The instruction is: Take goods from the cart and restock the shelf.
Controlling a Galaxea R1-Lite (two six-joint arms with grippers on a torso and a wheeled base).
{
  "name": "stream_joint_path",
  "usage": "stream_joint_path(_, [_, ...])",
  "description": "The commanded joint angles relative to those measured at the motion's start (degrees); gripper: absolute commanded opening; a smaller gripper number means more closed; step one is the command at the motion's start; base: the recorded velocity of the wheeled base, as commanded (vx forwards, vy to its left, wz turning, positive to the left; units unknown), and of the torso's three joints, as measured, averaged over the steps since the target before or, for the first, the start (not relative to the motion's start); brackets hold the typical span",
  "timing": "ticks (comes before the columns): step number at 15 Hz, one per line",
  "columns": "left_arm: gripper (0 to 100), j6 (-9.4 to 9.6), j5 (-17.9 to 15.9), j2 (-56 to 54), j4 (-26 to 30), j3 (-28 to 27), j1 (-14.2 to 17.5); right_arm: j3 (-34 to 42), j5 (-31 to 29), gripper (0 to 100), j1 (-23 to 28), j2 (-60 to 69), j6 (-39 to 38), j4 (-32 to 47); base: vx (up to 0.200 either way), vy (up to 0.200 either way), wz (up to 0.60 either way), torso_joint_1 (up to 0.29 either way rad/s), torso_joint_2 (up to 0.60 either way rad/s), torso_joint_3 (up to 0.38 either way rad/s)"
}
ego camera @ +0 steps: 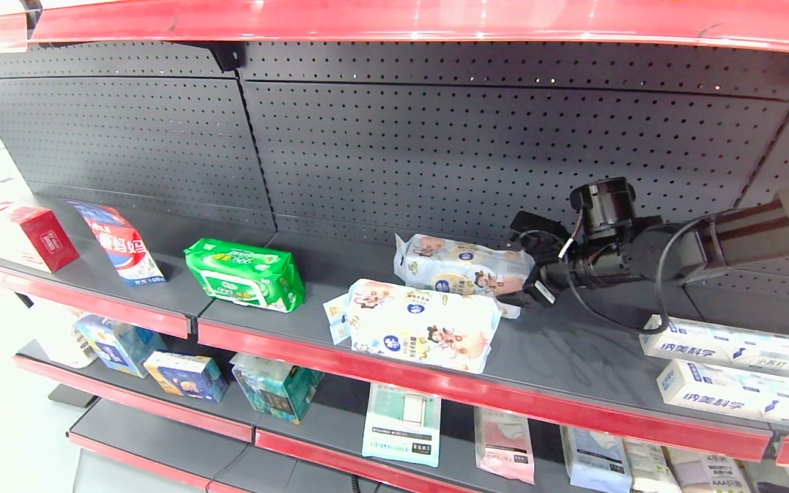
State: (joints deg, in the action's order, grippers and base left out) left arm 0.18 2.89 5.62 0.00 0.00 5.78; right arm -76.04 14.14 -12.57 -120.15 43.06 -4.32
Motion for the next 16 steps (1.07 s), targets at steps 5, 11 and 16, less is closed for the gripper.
stream_joint_path(5, [100,-0.01,0.0,0.1,0.0,0.0,0.0,4.0,-0.3,100,2.5,4.2,-2.0,-0.1,0.0,0.0,0.0,0.0,0.0,0.0])
stream_joint_path(11, [100,-0.01,0.0,0.1,0.0,0.0,0.0,6.1,-8.7,100,3.3,4.5,-9.0,-0.8,0.0,0.0,0.0,0.0,0.0,0.0])
stream_joint_path(16, [100,-0.01,0.0,0.1,0.0,0.0,0.0,5.6,-18.1,100,3.4,3.1,-12.6,-1.8,0.0,0.0,0.0,0.0,0.0,0.0])
